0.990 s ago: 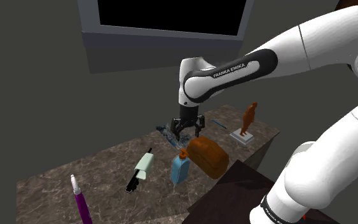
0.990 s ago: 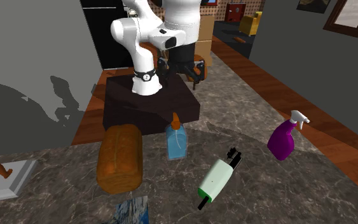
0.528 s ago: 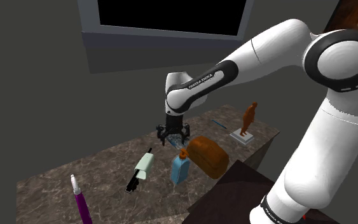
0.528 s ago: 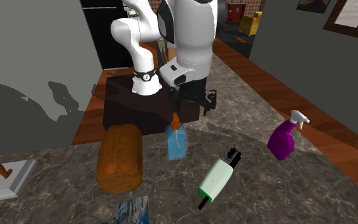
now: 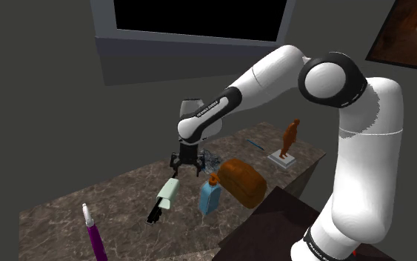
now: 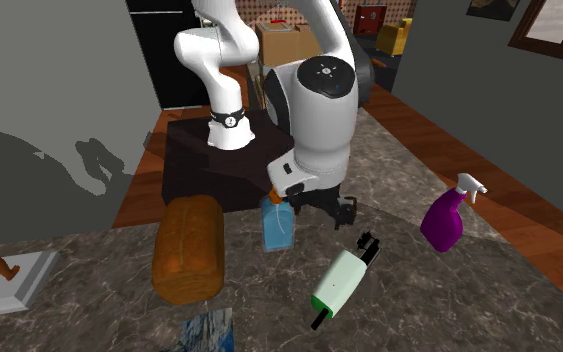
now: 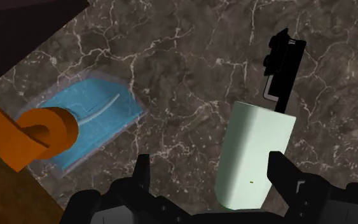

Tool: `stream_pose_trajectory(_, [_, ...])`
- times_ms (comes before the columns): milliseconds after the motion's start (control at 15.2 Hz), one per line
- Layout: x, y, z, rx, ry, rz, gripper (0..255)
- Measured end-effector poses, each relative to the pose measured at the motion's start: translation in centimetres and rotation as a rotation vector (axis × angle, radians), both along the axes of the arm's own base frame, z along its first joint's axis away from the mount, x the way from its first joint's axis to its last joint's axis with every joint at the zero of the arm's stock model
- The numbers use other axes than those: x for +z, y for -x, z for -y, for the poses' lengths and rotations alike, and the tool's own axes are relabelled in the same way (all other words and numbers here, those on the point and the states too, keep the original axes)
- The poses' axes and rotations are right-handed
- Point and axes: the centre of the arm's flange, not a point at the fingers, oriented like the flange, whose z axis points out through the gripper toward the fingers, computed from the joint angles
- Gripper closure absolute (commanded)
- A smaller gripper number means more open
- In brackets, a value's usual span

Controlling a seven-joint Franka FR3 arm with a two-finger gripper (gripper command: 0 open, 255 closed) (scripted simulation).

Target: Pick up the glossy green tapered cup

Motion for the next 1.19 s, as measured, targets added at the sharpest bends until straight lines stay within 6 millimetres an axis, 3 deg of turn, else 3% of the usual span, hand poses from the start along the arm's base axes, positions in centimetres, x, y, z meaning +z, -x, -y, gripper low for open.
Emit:
stream_pose_trajectory(528, [-8.0,-6.7,-0.2,-0.177,-0.026,-0.016,0])
stream_pose_trajectory(726, [-11.3,-9.1,0.7,-0.242,-0.036,-0.022,0])
stream_pose_trajectory(1188, [-15.6,-9.7,0.6,-0.264,-0.039,-0.024,0])
